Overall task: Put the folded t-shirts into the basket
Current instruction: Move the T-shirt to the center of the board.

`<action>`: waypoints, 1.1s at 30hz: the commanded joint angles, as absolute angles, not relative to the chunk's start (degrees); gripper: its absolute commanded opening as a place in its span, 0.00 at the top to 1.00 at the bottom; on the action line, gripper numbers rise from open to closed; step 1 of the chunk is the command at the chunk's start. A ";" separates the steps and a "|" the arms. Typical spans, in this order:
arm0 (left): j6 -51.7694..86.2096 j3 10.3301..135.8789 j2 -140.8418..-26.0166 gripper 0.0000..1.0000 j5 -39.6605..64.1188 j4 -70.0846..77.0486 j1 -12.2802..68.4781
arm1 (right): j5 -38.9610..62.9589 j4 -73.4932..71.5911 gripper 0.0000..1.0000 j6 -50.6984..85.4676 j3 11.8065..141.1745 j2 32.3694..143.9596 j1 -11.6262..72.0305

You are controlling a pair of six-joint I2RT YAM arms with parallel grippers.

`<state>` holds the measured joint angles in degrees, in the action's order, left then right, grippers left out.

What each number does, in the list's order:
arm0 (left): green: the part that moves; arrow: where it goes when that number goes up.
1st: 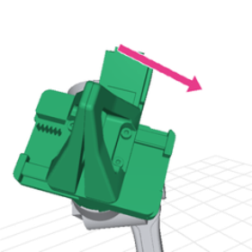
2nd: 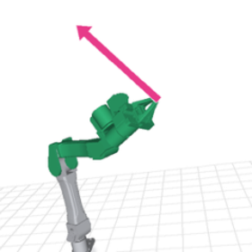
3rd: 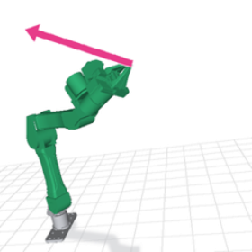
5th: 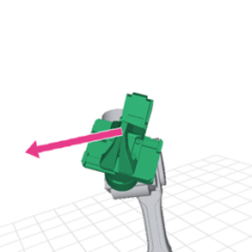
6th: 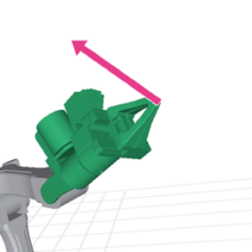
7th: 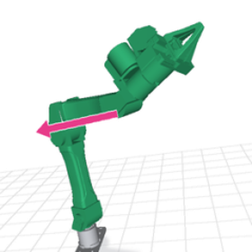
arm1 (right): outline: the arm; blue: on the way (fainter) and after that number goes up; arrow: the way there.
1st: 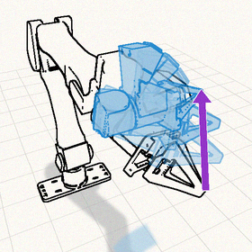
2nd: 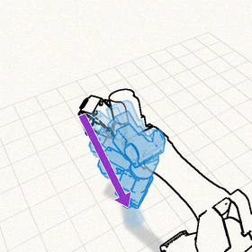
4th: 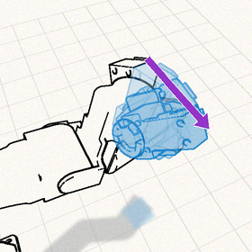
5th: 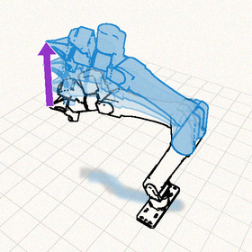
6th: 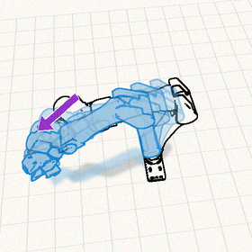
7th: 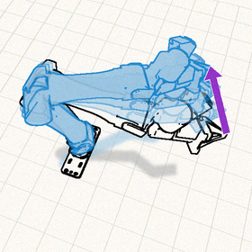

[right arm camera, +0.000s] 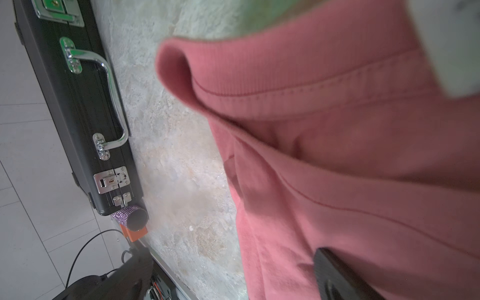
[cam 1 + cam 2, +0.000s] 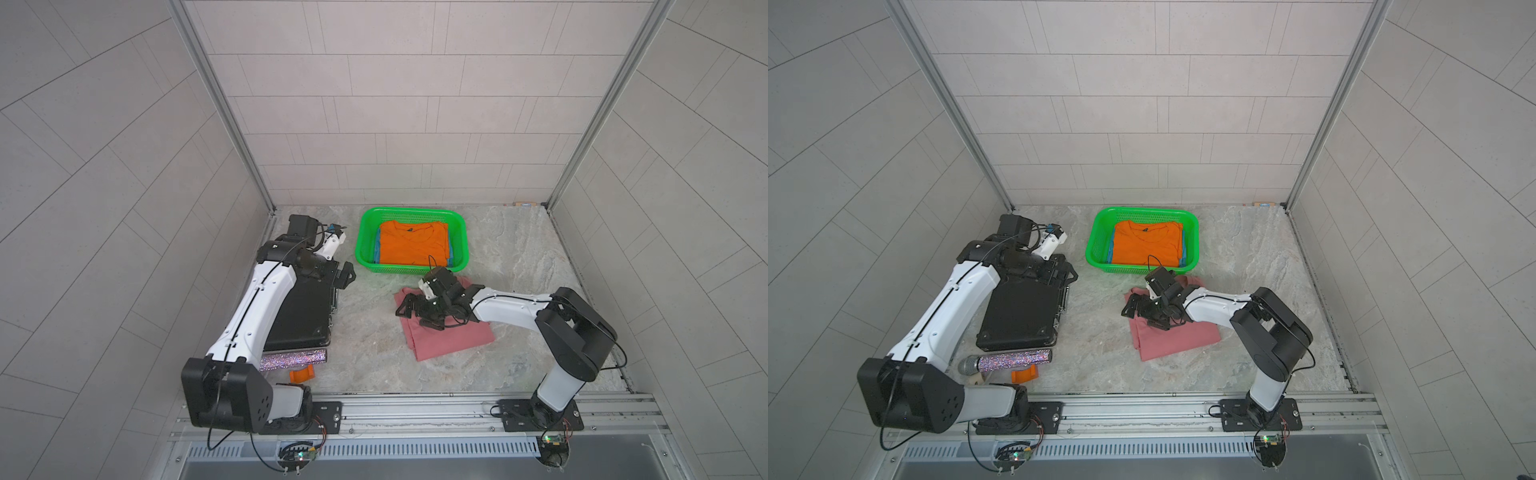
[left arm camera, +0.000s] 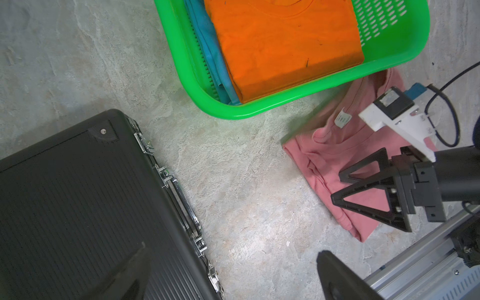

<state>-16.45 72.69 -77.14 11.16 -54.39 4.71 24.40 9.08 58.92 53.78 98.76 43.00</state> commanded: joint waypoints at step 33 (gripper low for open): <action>-1.00 52.38 -81.95 0.00 33.33 -32.92 22.05 | 22.00 32.90 0.75 38.42 40.31 82.18 17.64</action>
<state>0.01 53.54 -81.03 34.85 -35.57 21.56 18.94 36.53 39.55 42.46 80.73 17.37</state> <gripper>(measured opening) 0.993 0.277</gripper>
